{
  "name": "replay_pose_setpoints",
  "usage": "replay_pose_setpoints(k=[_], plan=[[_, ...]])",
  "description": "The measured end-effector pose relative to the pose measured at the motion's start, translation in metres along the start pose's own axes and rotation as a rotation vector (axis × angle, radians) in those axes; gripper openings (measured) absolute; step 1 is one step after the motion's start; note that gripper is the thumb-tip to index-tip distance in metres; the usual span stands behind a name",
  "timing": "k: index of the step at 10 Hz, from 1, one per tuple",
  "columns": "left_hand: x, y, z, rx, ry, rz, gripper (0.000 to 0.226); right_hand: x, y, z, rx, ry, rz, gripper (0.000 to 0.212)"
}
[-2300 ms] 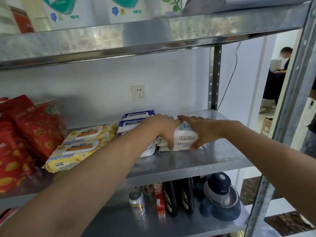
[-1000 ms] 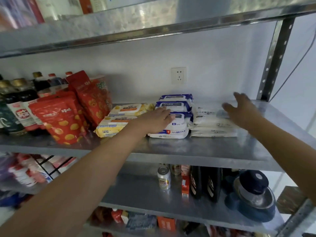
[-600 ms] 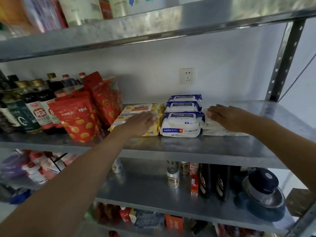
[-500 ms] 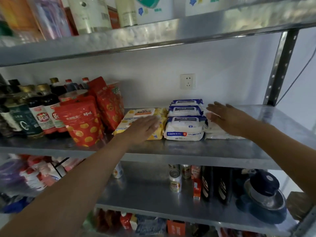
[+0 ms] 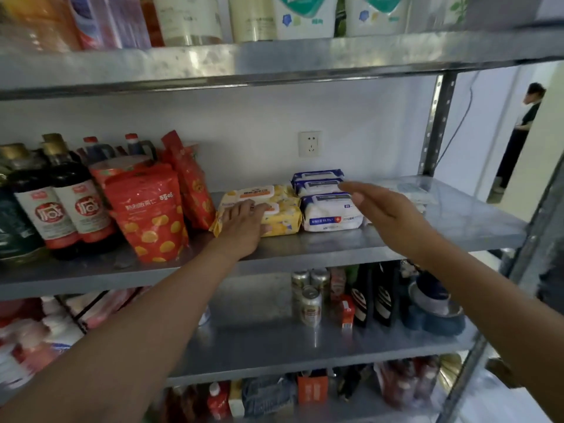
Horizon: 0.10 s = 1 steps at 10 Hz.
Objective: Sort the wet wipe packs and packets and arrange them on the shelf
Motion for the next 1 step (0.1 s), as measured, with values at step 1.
replay_pose_setpoints(k=[1], plan=[[0.0204, -0.0019, -0.013, -0.015, -0.026, 0.102, 0.056, -0.0713, 0.0214, -0.0536, 0.183, -0.193, -0.166, 0.033]])
Point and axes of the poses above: each hand's wrist, its own y-axis away from the middle knuckle, its own z-axis out of the palm, x = y × z, the point moved 9 cm from there along -y, towards the middle knuckle, and after that the axes turned 7 degrees about -z, right-handed, at the moved point
